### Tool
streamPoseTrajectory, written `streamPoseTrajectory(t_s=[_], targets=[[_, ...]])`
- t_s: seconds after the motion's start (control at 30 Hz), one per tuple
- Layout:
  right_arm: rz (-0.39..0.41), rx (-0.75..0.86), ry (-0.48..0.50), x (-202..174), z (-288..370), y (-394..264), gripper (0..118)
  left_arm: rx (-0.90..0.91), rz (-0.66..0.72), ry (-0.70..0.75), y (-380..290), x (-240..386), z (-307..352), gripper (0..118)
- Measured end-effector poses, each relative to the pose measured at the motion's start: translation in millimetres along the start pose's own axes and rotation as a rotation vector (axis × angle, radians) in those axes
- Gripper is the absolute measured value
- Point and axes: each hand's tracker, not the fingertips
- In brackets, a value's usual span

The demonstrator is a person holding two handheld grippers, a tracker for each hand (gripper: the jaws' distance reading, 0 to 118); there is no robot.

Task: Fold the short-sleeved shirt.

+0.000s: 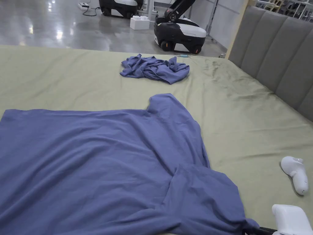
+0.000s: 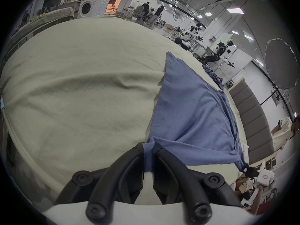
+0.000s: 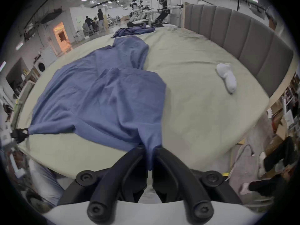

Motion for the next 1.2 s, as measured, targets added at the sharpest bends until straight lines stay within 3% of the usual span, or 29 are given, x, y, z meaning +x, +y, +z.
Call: streamPoseTrajectory(t_s=[0.07, 0.17, 0.4, 0.57, 0.8, 0.83, 0.87, 0.9, 0.93, 0.97, 1.0, 1.03, 1.07, 1.1, 1.17, 1.2], targets=[[-0.024, -0.062, -0.016, 0, -2, 8, 5, 0.005, 0.033, -0.026, 6, 0, 0, 10], [-0.025, -0.007, -0.011, 1, 5, 26, 5, 0.025, 0.092, -0.127, 26, 4, 0, 10], [-0.002, 0.164, 0.092, -6, 6, 133, 5, 0.102, -0.084, -0.09, 129, 44, -35, 10], [0.049, 0.207, 0.04, -28, -43, 212, 5, 0.096, -0.113, -0.038, 193, 54, -103, 10], [0.059, 0.088, -0.016, -36, -140, 251, 6, -0.048, -0.105, 0.031, 190, 51, -167, 10], [0.056, 0.079, -0.023, -38, -149, 251, 8, -0.059, -0.105, 0.036, 186, 50, -169, 10], [0.051, 0.068, -0.02, -36, -157, 249, 22, -0.069, -0.101, 0.034, 183, 46, -170, 10], [0.046, 0.057, -0.013, -35, -161, 248, 52, -0.064, -0.093, 0.023, 180, 42, -170, 11], [0.042, 0.042, 0.004, -34, -165, 246, 77, -0.025, -0.061, -0.02, 178, 39, -165, 19], [0.033, 0.017, 0.029, -32, -165, 244, 91, 0.01, -0.032, -0.063, 176, 36, -156, 45], [0.021, 0.008, 0.037, -30, -160, 240, 92, 0.054, 0.014, -0.112, 172, 34, -146, 71], [0.004, 0.023, 0.038, -30, -148, 233, 91, 0.109, 0.065, -0.153, 165, 33, -130, 84], [-0.015, 0.082, 0.062, -29, -130, 224, 91, 0.148, 0.1, -0.176, 157, 34, -114, 84], [-0.015, 0.137, 0.091, -29, -113, 214, 91, 0.161, 0.128, -0.183, 149, 37, -99, 118], [0.021, 0.233, 0.116, -32, -72, 183, 91, 0.209, 0.174, -0.228, 119, 40, -64, 118], [0.038, 0.244, 0.109, -35, -60, 169, 91, 0.136, 0.163, -0.246, 109, 39, -53, 118]])
